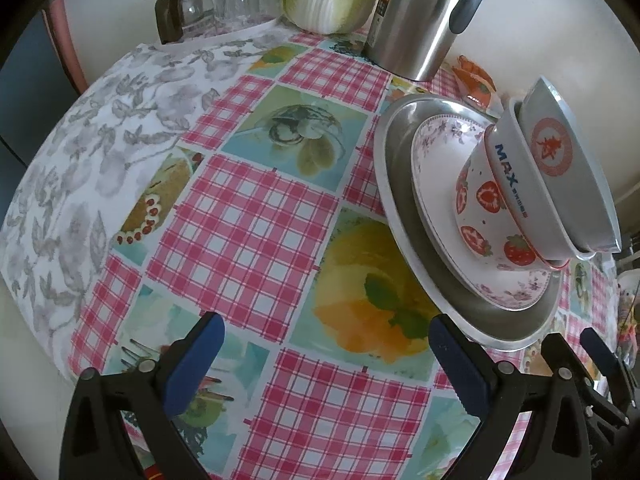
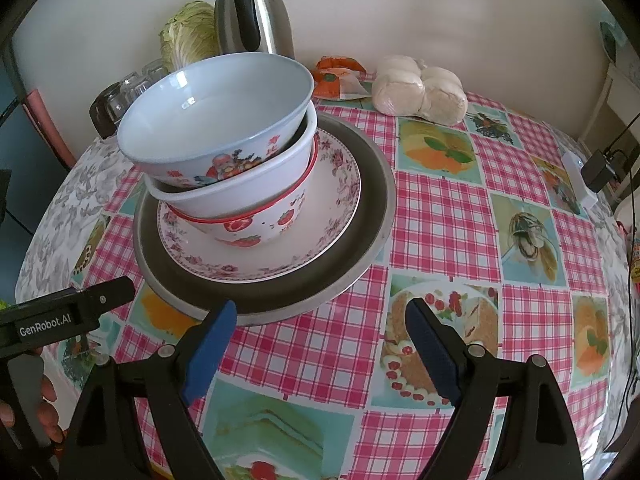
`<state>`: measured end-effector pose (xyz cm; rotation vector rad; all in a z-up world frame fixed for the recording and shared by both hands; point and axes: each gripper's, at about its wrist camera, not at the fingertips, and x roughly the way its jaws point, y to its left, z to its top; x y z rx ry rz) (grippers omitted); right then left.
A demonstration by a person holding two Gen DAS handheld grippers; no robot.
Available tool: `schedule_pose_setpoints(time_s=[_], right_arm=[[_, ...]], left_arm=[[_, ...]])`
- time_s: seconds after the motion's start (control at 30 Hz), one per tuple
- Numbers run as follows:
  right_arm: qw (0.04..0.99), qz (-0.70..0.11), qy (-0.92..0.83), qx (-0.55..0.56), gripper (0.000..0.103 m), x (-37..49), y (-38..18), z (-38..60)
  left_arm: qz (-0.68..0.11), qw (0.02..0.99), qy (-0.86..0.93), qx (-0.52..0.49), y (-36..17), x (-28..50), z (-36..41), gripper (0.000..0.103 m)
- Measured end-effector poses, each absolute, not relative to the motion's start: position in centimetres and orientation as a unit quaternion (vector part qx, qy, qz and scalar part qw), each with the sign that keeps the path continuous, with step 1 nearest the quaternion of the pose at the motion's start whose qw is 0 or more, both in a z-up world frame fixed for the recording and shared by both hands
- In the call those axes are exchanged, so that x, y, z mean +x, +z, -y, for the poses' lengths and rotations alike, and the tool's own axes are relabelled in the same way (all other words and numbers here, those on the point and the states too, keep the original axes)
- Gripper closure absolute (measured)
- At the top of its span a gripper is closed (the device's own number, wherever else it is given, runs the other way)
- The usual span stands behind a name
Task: Organize plates and bowls
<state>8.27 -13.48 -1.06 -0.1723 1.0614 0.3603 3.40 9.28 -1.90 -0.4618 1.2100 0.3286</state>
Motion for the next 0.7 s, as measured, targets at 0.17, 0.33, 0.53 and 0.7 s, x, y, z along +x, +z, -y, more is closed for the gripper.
schedule_pose_setpoints(time_s=[0.17,0.33,0.53,0.7], right_arm=[[0.843,-0.503,0.169,-0.082,0.016,8.36,-1.15,13.47],[0.842,-0.506,0.168,-0.081,0.016,8.49,-1.36,13.40],[0.841,-0.508,0.166,-0.080,0.014,8.57,-1.65,13.40],[0.842,-0.507,0.165,-0.080,0.008,8.61,-1.69,13.45]], left_arm=[[-0.558,0.787,0.153,-0.213,-1.90,3.45,-9.62,0.000],[-0.558,0.788,0.153,-0.212,-1.90,3.50,-9.56,0.000],[-0.554,0.789,0.152,-0.217,-1.78,3.36,-9.49,0.000],[-0.543,0.797,0.158,-0.212,-1.15,3.06,-9.28,0.000]])
